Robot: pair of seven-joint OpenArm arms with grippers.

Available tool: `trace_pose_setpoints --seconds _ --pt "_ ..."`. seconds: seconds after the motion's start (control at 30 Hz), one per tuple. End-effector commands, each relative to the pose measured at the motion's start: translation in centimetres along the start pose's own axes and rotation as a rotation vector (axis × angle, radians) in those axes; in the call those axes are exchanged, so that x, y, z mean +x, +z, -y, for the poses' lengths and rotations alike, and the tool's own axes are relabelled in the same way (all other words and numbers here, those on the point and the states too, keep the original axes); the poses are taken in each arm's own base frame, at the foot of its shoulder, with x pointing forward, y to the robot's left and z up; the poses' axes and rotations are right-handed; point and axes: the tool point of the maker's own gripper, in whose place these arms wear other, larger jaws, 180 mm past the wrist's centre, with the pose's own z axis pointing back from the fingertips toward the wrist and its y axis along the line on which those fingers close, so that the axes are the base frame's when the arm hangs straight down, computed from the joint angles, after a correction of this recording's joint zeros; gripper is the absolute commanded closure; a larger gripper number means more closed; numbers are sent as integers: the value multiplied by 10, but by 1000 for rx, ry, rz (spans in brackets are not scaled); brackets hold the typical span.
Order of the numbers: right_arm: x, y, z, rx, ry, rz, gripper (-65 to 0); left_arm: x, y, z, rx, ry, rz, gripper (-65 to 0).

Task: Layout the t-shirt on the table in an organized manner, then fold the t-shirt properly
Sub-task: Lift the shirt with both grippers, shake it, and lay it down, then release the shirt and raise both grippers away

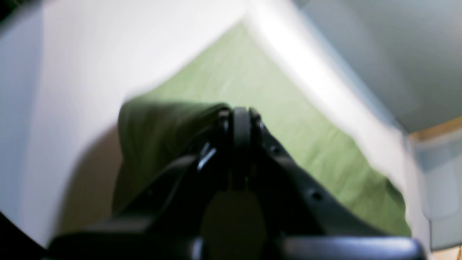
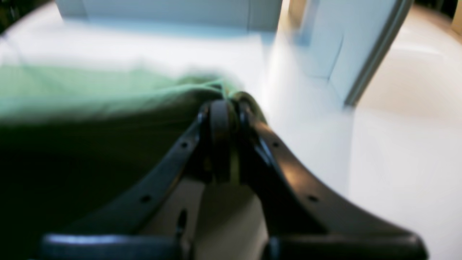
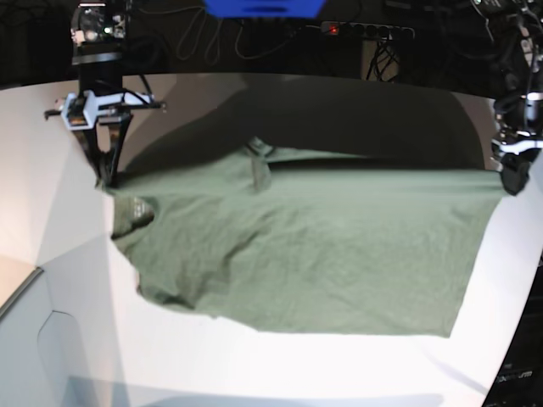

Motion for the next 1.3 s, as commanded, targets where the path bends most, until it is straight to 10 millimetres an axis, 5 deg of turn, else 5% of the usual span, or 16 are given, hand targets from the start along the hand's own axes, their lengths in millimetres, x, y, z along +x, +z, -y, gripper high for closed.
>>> trace_pose_setpoints --seconds 0.0,0.13,0.37,0.63,0.73,0.87,1.07,1.27 --pt "31 -8 6 -27 -2 126 0 29 1 10 -30 -30 89 0" --pt "88 -31 3 -55 -23 350 0 75 -3 37 -92 -49 229 0" --pt "215 -62 0 -83 -33 751 0 191 -11 89 -226 -39 582 0" --pt "285 -102 3 -95 -51 864 0 267 0 134 -350 -17 804 0" --pt "283 -127 4 -94 -69 810 0 271 -10 152 -397 -18 796 -1" --pt "253 -177 3 -84 -118 690 0 239 -63 157 -380 -22 648 -4" --pt "174 -254 0 -56 -159 447 0 176 -165 146 -270 -28 380 -4" --pt "97 -308 2 -43 -189 206 0 136 -235 139 -191 -20 188 -5"
